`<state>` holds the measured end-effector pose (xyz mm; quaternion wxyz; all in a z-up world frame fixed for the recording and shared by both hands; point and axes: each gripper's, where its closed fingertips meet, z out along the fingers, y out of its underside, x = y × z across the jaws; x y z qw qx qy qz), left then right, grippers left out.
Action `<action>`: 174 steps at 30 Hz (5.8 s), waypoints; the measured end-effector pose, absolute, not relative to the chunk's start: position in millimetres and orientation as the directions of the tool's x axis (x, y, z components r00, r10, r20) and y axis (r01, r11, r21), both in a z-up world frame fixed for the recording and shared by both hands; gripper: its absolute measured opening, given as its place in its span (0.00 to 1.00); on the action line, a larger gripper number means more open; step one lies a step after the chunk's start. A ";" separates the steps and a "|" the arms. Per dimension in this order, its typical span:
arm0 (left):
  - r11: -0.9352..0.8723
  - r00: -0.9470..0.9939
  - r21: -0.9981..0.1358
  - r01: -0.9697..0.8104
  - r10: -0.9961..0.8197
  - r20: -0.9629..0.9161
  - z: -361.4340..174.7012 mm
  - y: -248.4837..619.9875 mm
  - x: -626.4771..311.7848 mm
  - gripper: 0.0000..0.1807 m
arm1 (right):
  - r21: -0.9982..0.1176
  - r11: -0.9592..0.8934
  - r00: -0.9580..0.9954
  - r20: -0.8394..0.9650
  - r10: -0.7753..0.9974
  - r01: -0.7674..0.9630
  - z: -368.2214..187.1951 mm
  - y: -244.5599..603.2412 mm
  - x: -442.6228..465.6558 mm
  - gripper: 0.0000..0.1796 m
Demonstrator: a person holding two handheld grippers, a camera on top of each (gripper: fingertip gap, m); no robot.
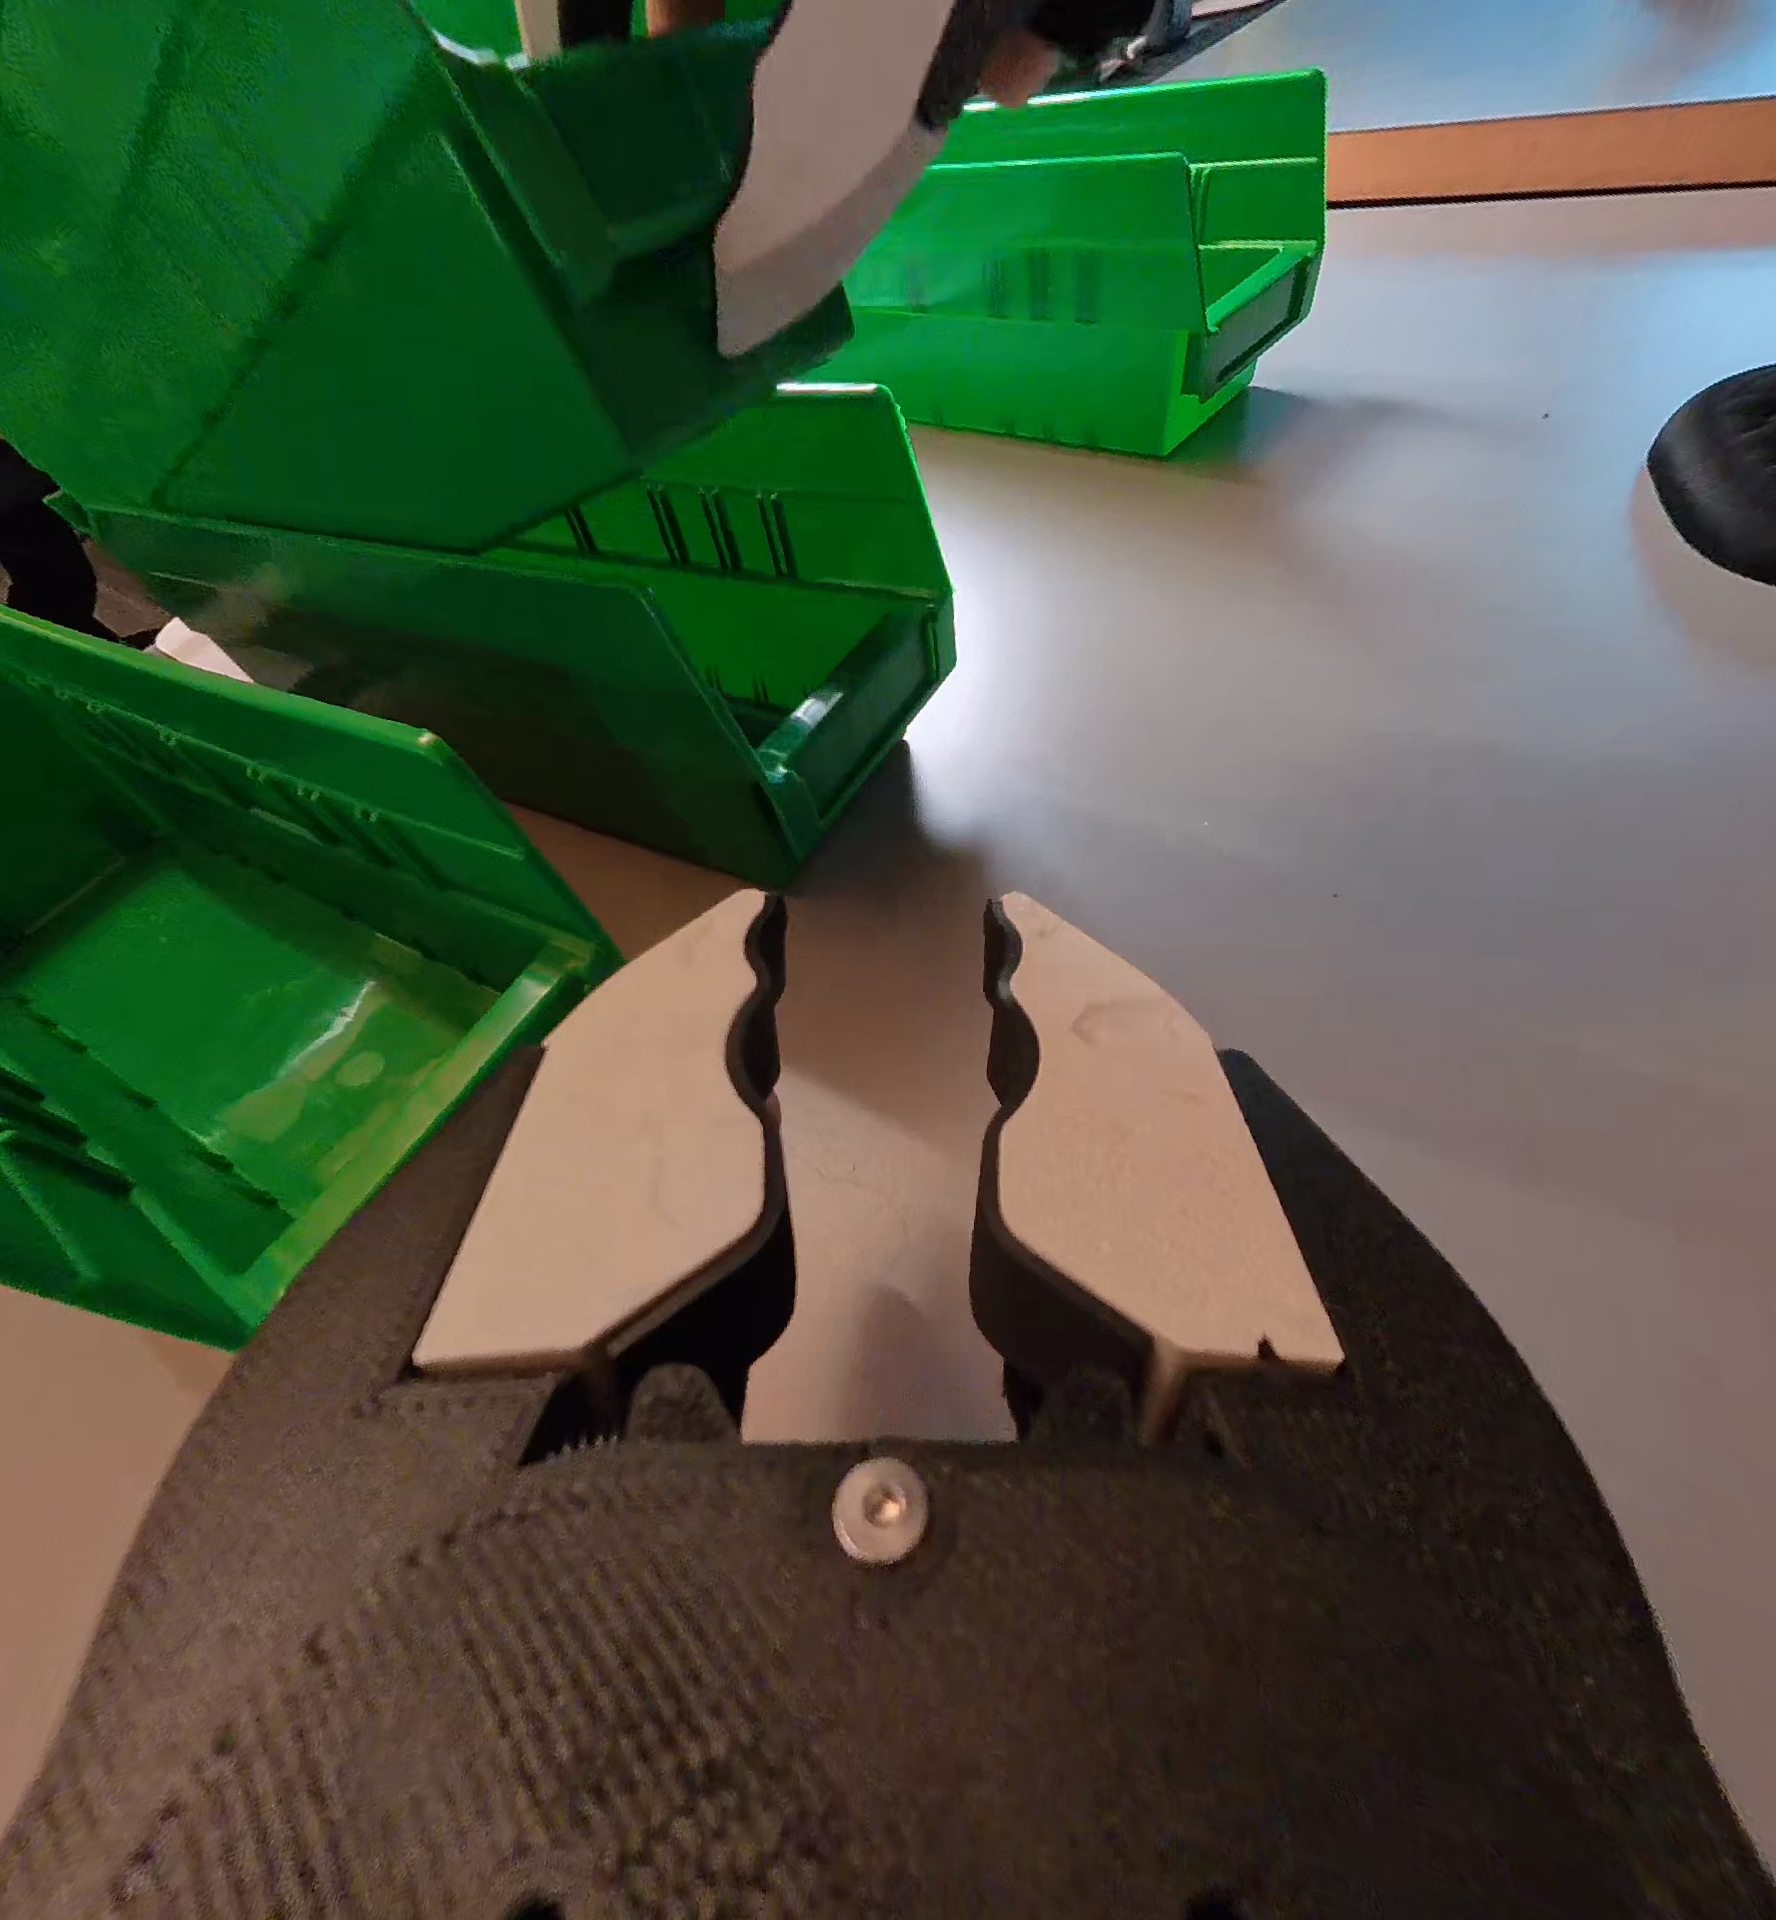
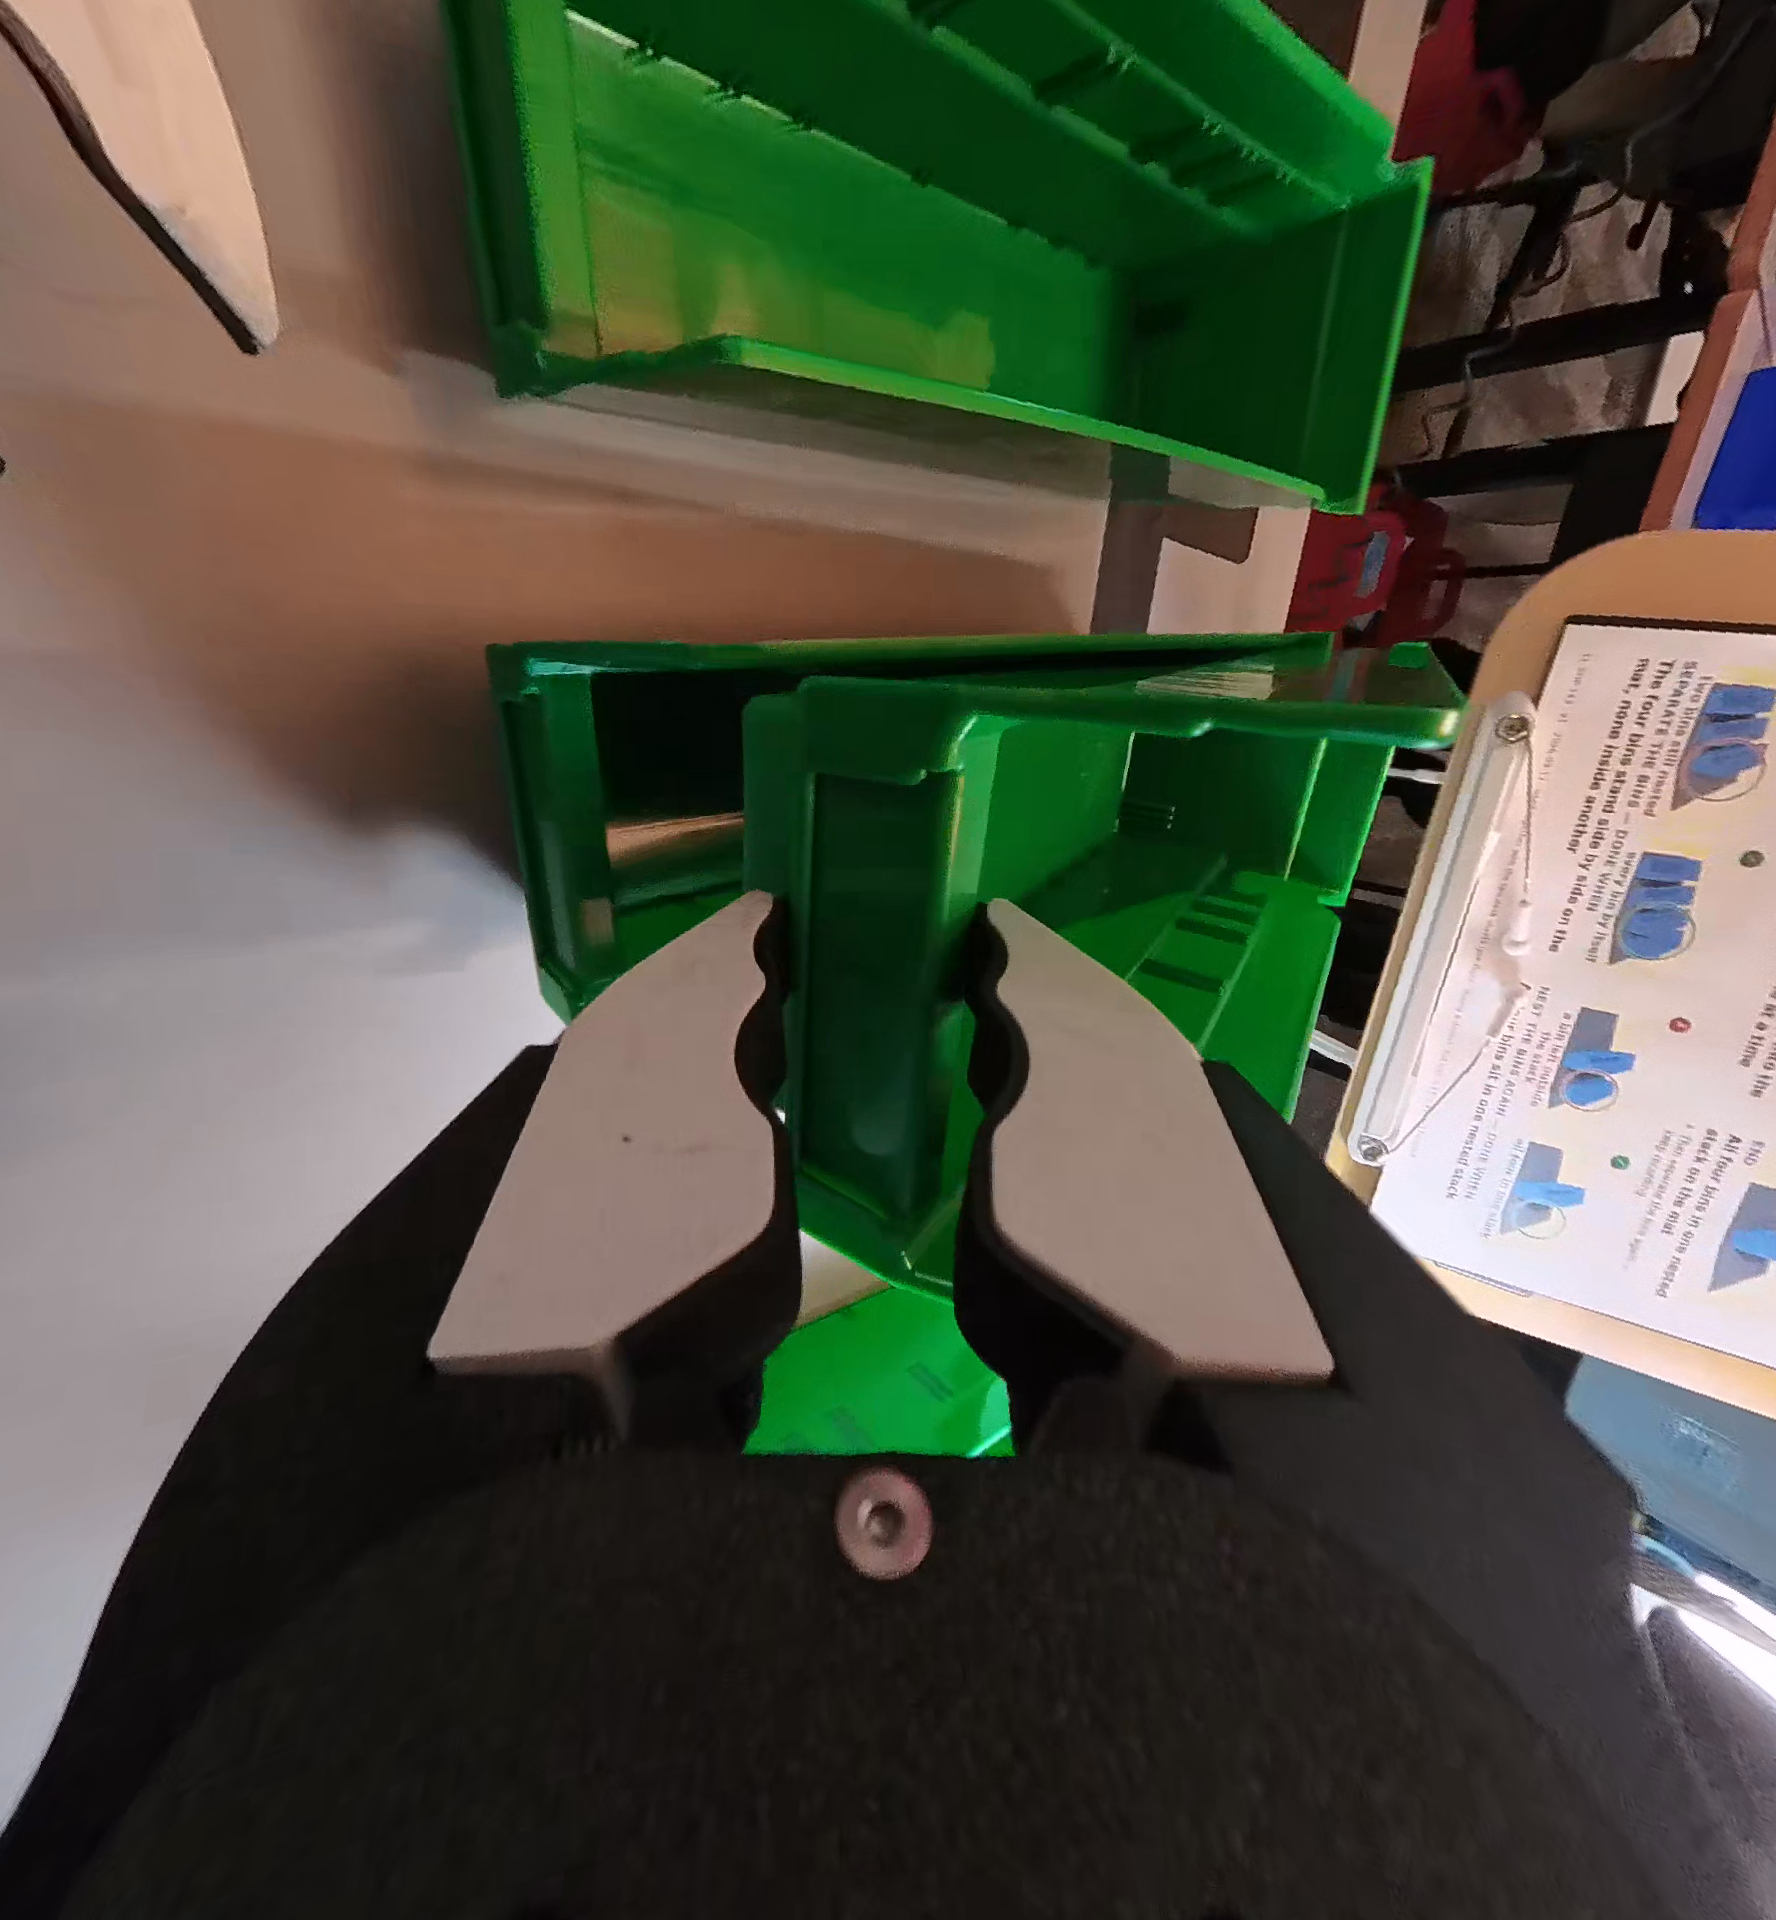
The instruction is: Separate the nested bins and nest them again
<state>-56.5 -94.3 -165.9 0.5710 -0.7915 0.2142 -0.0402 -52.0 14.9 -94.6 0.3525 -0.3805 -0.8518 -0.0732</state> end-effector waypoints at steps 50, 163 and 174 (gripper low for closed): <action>-0.105 0.988 -0.986 -0.128 -0.102 -0.117 -119.0 -95.2 -112.6 0.29 | -0.003 0.619 -0.352 0.821 0.450 0.785 -213.1 92.8 50.4 0.18; -0.261 1.000 -0.965 -0.027 -0.018 -0.023 -150.0 -154.6 -150.3 0.41 | -0.052 0.447 -0.328 0.606 0.725 0.893 -222.7 166.7 195.9 0.15; -0.259 0.999 -0.965 -0.036 -0.021 -0.032 -149.8 -154.1 -149.3 0.41 | -0.140 0.558 -0.282 0.747 0.601 0.818 -97.0 117.2 161.2 0.15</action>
